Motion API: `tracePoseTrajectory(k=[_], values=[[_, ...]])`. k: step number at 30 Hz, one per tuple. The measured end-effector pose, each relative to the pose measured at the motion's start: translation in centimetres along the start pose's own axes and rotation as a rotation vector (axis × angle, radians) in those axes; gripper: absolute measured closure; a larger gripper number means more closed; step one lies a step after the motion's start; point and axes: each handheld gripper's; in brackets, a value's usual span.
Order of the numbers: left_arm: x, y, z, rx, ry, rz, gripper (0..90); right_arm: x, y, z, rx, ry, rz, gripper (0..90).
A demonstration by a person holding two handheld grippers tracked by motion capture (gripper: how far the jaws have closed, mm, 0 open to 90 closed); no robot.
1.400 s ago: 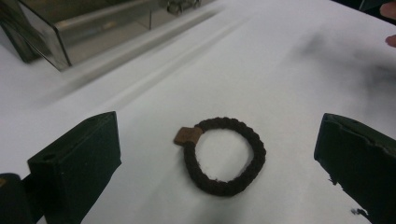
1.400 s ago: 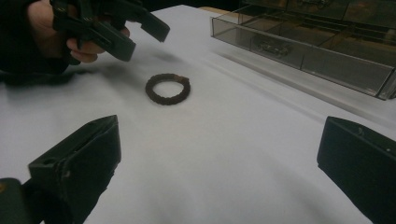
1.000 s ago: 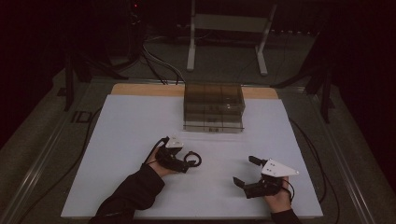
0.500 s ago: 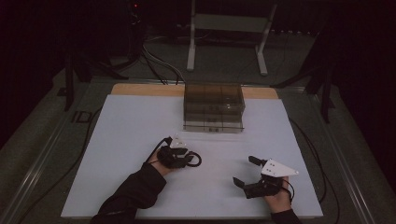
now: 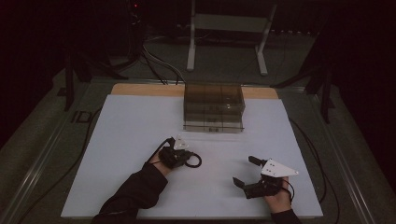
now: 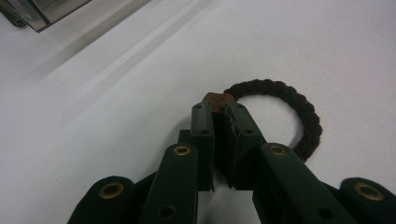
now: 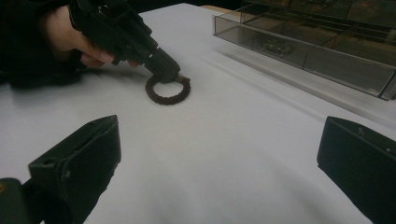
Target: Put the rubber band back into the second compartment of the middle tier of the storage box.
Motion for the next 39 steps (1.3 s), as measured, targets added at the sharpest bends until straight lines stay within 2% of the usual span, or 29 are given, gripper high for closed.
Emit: tracePoseTrajectory(k=[8,14,25,39], values=[[0.1,0.0,0.1,-0.002,0.009,-0.002,86.6,0.0,0.0,0.0,-0.001,-0.001,-0.004,0.0],[0.0,0.3,0.7,0.007,-0.001,0.001,87.1,0.0,0.0,0.0,0.001,-0.002,-0.007,0.0],[0.1,1.3,1.9,0.038,0.003,-0.005,87.4,0.1,-0.1,0.0,0.003,-0.004,-0.012,0.0],[-0.3,3.4,3.1,0.064,0.008,-0.02,87.4,0.1,-0.1,0.0,0.005,-0.005,-0.011,0.0]])
Point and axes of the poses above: each handheld gripper's, and its own axes: z roughly backward along the jaws, y roughly out of its top, x roughly to its right, and after that the axes turned 7 degrees about y, right-handed
